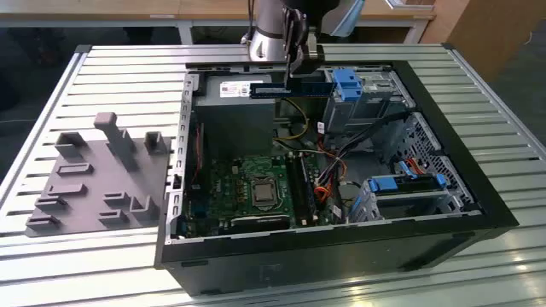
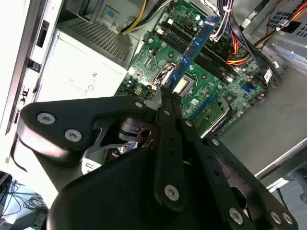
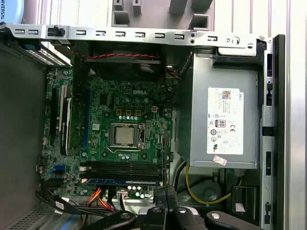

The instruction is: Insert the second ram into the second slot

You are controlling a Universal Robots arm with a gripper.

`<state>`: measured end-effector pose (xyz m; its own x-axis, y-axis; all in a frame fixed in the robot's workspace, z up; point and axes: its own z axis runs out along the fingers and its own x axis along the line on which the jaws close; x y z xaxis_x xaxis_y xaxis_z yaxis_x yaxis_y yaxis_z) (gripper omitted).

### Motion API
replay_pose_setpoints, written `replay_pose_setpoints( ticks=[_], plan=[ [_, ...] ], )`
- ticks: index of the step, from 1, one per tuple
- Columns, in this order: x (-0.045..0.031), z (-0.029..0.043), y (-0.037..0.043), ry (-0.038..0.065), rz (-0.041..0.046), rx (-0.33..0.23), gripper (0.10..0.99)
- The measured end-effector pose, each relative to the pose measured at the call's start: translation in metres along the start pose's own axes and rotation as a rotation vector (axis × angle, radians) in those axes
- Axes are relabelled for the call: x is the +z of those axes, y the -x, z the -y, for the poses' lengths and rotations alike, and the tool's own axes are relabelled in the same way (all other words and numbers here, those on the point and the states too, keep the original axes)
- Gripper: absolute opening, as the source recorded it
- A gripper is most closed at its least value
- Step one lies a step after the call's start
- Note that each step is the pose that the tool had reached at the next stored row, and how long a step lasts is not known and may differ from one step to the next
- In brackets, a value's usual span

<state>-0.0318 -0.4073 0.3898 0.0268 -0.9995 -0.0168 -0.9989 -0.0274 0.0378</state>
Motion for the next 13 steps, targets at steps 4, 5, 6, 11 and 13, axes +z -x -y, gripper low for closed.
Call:
replay_pose_setpoints(
  ticks=[4,5,6,11,13],
  plan=[
    [0.0000,0.0000,0.0000,0.000,-0.0001,0.000,0.114],
    [0.0000,0.0000,-0.0001,0.000,-0.0001,0.000,0.114],
    [0.0000,-0.0001,-0.0003,0.000,-0.0001,0.000,0.114],
    [0.0000,-0.0001,-0.0020,0.000,0.0000,0.000,0.114],
    [0.0000,-0.0001,-0.0026,0.000,0.0001,0.000,0.114]
  ],
)
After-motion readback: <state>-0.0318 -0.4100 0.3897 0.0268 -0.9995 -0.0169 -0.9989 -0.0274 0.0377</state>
